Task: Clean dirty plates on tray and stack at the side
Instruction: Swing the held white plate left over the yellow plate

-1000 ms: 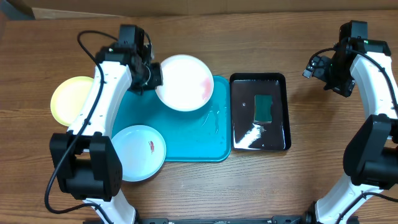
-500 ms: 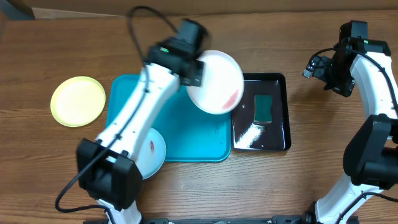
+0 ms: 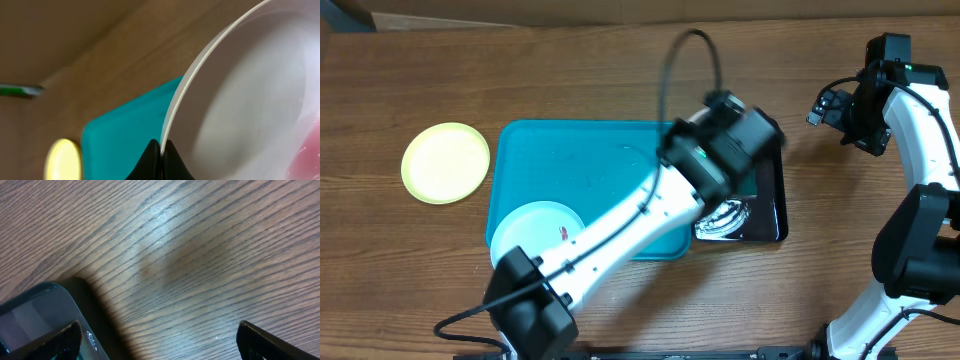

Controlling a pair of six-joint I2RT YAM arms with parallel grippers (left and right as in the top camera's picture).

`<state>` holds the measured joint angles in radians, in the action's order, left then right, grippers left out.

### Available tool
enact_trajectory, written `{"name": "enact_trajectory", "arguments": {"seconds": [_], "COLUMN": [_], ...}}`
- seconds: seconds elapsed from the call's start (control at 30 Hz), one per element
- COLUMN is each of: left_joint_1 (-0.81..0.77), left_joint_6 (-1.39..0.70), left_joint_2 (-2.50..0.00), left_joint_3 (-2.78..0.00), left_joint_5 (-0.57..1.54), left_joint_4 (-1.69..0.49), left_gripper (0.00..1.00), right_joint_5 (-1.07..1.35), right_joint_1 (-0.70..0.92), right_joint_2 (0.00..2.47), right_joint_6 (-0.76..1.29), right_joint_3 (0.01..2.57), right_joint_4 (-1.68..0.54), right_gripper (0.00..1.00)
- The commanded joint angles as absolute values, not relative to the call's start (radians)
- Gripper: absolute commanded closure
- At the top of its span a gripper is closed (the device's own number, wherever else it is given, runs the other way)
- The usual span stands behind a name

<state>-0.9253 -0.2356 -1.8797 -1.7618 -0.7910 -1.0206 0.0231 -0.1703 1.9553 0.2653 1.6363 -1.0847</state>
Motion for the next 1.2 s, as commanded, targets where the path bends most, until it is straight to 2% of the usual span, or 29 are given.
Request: {"name": "enact_trajectory", "arguments": {"seconds": [0.0, 0.3, 0.43, 0.57, 0.7, 0.83, 1.0, 1.17], "left_joint_1": [-1.019, -1.195, -1.234, -1.234, -1.186, -1.076, -0.846, -0.535], "left_joint_6": [-0.254, -0.246, -0.247, -0.252, -0.288, -0.337, -0.356, -0.355], "left_joint_2": [-1.881, -1.881, -1.881, -1.881, -1.881, -1.881, -1.881, -1.881], "left_joint_3": [-1.792, -1.792, -1.792, -1.792, -1.792, -1.792, -1.792, -1.792], "left_joint_5": [-1.074, -1.504, -1.547, -1.496, -1.250, -0.889, -0.400, 0.157], "left_joint_4": [-1.013, -0.987, -0.982, -0.982, -0.982, -0.982, -0.982, -0.999], "left_gripper": [0.96, 0.96, 0.96, 0.96, 0.96, 0.96, 0.95, 0.96], "right_joint_5": [0.028, 0.028, 0.028, 0.028, 0.028, 0.028, 0.028, 0.028], "right_joint_1": [-0.173, -0.173, -0.173, -0.173, -0.173, -0.173, -0.173, -0.173], "right_joint_2": [1.939, 1.939, 1.939, 1.939, 1.939, 1.939, 1.939, 1.939], "right_joint_6": [0.268, 0.268, 0.268, 0.268, 0.268, 0.268, 0.268, 0.268], "right_joint_3": [1.643, 1.643, 1.643, 1.643, 1.643, 1.643, 1.643, 1.643], "right_joint_4": [-1.079, -1.079, -1.079, -1.079, -1.079, -1.079, -1.079, -1.079], "right_gripper": [0.00, 0.00, 0.00, 0.00, 0.00, 0.00, 0.00, 0.00]}}
